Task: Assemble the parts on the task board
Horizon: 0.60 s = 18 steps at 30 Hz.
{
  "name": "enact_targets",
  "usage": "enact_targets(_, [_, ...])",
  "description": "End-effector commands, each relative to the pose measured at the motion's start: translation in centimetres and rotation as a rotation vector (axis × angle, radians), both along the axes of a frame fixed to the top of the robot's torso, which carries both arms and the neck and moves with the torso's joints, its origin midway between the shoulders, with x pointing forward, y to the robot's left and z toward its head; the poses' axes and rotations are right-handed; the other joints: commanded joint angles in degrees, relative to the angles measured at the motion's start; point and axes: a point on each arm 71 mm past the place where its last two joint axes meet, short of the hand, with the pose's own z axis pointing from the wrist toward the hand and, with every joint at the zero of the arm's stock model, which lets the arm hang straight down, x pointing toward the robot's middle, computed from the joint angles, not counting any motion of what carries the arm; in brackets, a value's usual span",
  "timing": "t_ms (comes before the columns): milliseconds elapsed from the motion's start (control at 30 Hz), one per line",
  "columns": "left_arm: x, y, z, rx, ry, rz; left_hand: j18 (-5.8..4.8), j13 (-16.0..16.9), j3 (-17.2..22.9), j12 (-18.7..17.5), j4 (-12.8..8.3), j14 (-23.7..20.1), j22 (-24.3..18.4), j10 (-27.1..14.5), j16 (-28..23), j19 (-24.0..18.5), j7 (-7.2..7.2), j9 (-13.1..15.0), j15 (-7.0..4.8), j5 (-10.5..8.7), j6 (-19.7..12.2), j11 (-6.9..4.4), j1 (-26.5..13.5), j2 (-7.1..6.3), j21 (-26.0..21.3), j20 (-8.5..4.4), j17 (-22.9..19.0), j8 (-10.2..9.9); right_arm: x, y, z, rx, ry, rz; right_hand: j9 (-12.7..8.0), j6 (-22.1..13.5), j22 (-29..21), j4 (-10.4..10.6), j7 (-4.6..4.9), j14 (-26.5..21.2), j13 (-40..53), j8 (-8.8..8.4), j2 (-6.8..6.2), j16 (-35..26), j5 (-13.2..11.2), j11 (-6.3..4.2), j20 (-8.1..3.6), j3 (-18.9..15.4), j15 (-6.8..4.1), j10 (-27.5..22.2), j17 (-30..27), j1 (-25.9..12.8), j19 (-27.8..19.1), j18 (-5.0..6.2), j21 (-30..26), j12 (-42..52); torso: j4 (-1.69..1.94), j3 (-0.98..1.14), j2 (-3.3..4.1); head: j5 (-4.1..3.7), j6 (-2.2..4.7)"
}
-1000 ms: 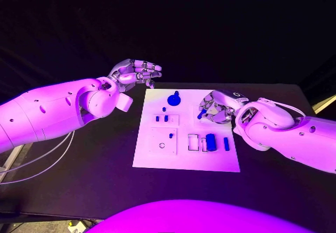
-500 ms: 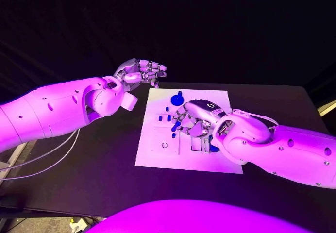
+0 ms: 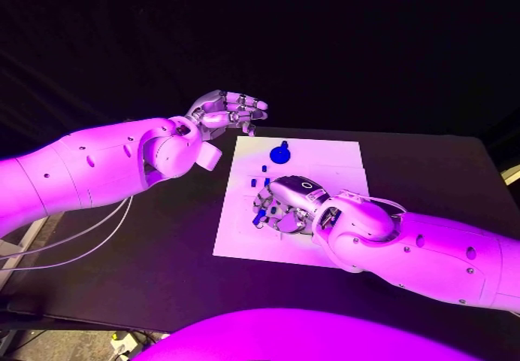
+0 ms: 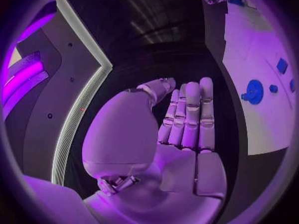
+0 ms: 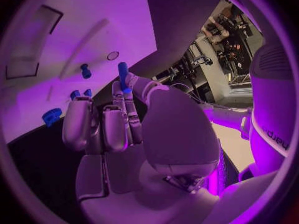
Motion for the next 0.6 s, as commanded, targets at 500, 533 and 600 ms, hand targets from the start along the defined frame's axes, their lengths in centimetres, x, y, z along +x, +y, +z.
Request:
enact_targets(500, [-0.02,-0.12,0.06,-0.003,0.001,-0.006,-0.13,0.9,-0.6,0.9,0.6,-0.4,-0.6,-1.1,-0.8,-0.4,0.25,0.8,0.01,-0.11,-0.7,0.19,-0.7,0.91,-0.6,0.28,-0.6,0.7,0.19,-0.11,-1.03,-0.057,-0.024,-0.017,3.8,0.5,3.1,-1.8,0.03,2.2,3.3,3.90,1.94,0.8,1.2,-1.41,0.00,3.6,-0.04,5.6,0.7,-1.7,0.8,-1.04,1.0,1.4,-0.05,0.17,-0.01,0.65,0.01])
enact_targets(533, [-0.02,-0.11,0.06,-0.003,0.001,-0.006,-0.13,0.9,-0.6,0.9,0.6,-0.4,-0.6,-1.1,-0.8,-0.4,0.25,0.8,0.01,-0.11,-0.7,0.19,-0.7,0.91,-0.6,0.28,-0.6,0.7,0.21,-0.13,-1.07,-0.062,-0.023,-0.016,3.8,0.5,3.1,-1.8,0.03,2.2,3.3,3.90,1.94,0.8,1.2,-1.41,0.00,3.6,-0.04,5.6,0.7,-1.7,0.8,-1.04,1.0,1.4,-0.06,0.15,-0.02,0.68,0.01])
enact_targets(600, [-0.02,-0.09,0.05,-0.003,0.002,-0.006,-0.13,0.9,-0.6,0.9,0.7,-0.4,-0.6,-1.1,-0.8,-0.4,0.25,0.8,0.02,-0.10,-0.7,0.20,-0.8,0.96,-0.6,0.28,-0.6,0.8,0.22,-0.19,-1.18,-0.074,-0.020,-0.014,3.8,0.5,3.1,-1.8,0.03,2.2,3.3,3.90,1.94,0.8,1.2,-1.41,0.00,3.6,-0.04,5.6,0.7,-1.7,0.8,-1.04,1.0,1.4,-0.06,0.14,-0.04,0.65,0.01])
